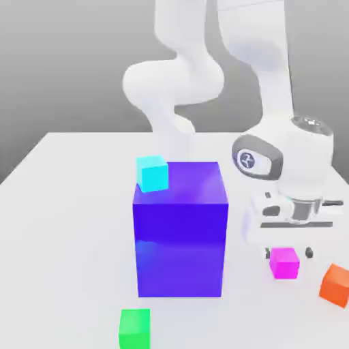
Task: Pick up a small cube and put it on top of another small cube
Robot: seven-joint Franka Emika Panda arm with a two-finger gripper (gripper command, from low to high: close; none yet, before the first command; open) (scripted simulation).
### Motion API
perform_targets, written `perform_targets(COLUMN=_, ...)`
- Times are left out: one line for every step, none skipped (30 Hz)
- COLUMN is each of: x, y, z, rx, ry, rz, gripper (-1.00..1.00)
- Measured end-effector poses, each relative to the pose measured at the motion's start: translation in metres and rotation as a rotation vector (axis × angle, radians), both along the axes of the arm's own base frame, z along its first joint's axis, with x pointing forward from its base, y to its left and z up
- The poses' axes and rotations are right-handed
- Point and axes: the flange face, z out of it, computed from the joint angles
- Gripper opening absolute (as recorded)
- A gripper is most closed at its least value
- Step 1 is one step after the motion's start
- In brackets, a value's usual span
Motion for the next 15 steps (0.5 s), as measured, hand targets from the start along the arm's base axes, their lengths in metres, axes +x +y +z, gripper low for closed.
perform_targets(x=0.000, y=0.000, z=0.000, rx=0.000, ry=0.000, rz=0.000, gripper=-1.00)
perform_targets(x=0.000, y=0.000, z=0.000, rx=0.000, ry=0.000, rz=0.000, gripper=-1.00)
perform_targets(x=0.000, y=0.000, z=0.000, rx=0.001, ry=0.000, rz=0.000, gripper=-1.00)
perform_targets(x=0.000, y=0.000, z=0.000, rx=0.001, ry=-0.001, rz=0.000, gripper=-1.00)
perform_targets(x=0.000, y=0.000, z=0.000, rx=0.002, ry=-0.001, rz=0.000, gripper=-1.00)
perform_targets(x=0.000, y=0.000, z=-0.002, rx=0.001, ry=-0.001, rz=0.001, gripper=-1.00)
perform_targets(x=0.000, y=0.000, z=0.001, rx=0.002, ry=-0.001, rz=0.000, gripper=-1.00)
perform_targets(x=0.001, y=0.001, z=0.007, rx=0.003, ry=-0.001, rz=-0.001, gripper=-1.00)
perform_targets(x=0.001, y=0.002, z=0.014, rx=0.005, ry=-0.001, rz=-0.002, gripper=-1.00)
perform_targets(x=0.001, y=0.002, z=0.022, rx=0.006, ry=-0.001, rz=-0.002, gripper=-1.00)
perform_targets(x=0.002, y=0.002, z=0.030, rx=0.006, ry=-0.002, rz=-0.002, gripper=-1.00)
perform_targets(x=0.002, y=0.002, z=0.038, rx=0.006, ry=-0.002, rz=-0.002, gripper=-1.00)
perform_targets(x=0.001, y=0.002, z=0.046, rx=0.005, ry=-0.002, rz=-0.002, gripper=-1.00)
perform_targets(x=0.001, y=0.001, z=0.054, rx=0.002, ry=-0.002, rz=-0.001, gripper=-1.00)
perform_targets(x=0.002, y=0.002, z=0.060, rx=0.003, ry=-0.004, rz=0.007, gripper=-1.00)
